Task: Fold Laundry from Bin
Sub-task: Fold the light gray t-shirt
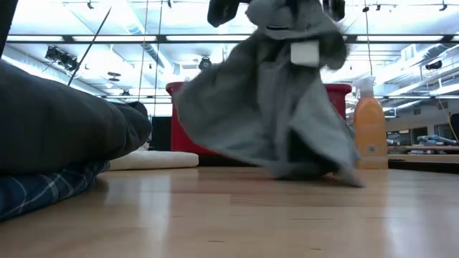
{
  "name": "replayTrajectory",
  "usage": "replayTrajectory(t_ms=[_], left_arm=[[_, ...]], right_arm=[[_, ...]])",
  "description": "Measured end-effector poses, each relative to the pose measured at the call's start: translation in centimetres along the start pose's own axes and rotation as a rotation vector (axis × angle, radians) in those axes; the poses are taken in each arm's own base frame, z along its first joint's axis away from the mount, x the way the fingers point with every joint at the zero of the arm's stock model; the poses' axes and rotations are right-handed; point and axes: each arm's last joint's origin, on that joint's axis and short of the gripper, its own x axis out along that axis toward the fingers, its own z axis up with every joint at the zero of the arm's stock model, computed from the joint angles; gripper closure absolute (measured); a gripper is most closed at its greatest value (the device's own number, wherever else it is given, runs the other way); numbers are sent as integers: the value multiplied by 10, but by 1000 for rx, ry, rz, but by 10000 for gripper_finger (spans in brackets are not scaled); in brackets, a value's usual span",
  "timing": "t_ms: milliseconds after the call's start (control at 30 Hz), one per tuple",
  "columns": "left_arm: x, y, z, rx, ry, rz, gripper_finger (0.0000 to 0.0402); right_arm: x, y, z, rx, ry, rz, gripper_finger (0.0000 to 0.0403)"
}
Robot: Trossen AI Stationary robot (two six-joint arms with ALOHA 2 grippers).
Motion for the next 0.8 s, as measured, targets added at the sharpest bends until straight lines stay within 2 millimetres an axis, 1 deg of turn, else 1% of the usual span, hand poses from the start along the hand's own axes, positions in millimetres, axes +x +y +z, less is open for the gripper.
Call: replayTrajectory(t_ms=[67, 200, 433, 533, 700, 767, 800], left_arm=[[0, -4, -2, 7, 5, -8, 263], [0, -9, -6, 17, 12, -18, 262], [1, -8, -6, 25, 0, 19, 262], [0, -6, -11, -2, 21, 95, 262], [2, -8, -27, 23, 75, 203, 262], [2, -10, -27, 25, 61, 205, 262], [2, -10, -24, 18, 32, 192, 262]], right_arm=[[0, -1, 1, 28, -10, -3, 393], [-1, 4, 9, 88, -84, 48, 393], [-6, 10, 20, 137, -196, 127, 393], [-17, 12, 22, 138, -245, 115, 393], [-47, 8, 25, 147, -302, 97, 393], [-56, 5, 24, 144, -289, 106, 393], [-60, 4, 23, 143, -269, 109, 393]])
